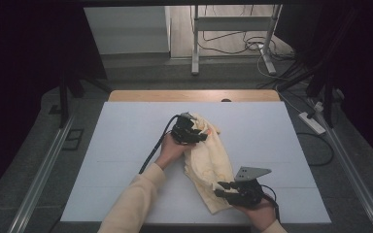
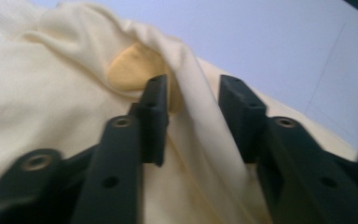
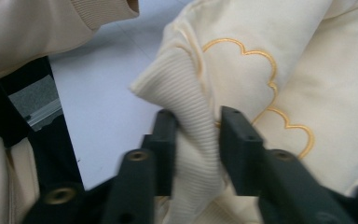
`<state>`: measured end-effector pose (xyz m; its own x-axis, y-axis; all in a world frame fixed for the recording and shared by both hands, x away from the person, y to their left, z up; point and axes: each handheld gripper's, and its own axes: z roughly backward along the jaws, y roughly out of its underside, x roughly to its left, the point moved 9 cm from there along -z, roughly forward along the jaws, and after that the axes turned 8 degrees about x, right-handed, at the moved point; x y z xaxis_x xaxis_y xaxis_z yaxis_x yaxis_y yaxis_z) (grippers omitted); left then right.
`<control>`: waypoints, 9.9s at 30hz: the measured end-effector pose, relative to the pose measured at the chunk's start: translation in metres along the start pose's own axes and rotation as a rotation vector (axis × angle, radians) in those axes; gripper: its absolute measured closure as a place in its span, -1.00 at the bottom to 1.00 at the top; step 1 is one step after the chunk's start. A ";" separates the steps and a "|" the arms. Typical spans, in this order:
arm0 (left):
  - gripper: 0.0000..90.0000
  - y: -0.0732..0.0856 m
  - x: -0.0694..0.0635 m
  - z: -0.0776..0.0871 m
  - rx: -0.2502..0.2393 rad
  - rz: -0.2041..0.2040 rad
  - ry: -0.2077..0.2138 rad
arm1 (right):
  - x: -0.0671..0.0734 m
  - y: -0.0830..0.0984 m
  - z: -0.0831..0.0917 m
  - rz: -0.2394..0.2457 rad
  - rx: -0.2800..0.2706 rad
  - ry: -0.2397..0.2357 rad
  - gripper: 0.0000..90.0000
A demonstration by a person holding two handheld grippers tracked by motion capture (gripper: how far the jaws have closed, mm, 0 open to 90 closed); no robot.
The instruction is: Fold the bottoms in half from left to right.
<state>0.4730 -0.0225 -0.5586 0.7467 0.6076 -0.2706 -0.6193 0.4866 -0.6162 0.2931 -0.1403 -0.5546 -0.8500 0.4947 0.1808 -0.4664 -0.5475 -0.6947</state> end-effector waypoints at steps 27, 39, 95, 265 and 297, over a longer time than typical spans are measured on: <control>-0.20 0.013 0.003 0.045 -0.078 -0.011 -0.040 | 0.012 -0.043 0.008 0.040 -0.057 0.071 -0.28; -0.21 0.022 0.006 0.055 -0.094 0.003 -0.039 | 0.000 -0.039 -0.003 0.021 0.006 0.105 0.65; -0.27 0.052 -0.001 0.073 -0.083 -0.012 -0.063 | -0.044 0.021 0.017 -0.128 0.083 0.151 0.34; -0.33 0.131 -0.003 0.118 -0.068 0.023 -0.078 | -0.055 0.007 -0.018 -0.033 0.203 0.137 0.65; -0.33 0.130 -0.003 0.119 -0.073 0.023 -0.077 | -0.038 0.006 -0.018 -0.030 0.216 0.101 0.69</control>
<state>0.3609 0.1139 -0.5500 0.7102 0.6656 -0.2294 -0.6145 0.4271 -0.6633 0.3271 -0.1509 -0.5781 -0.8113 0.5720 0.1207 -0.5418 -0.6581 -0.5228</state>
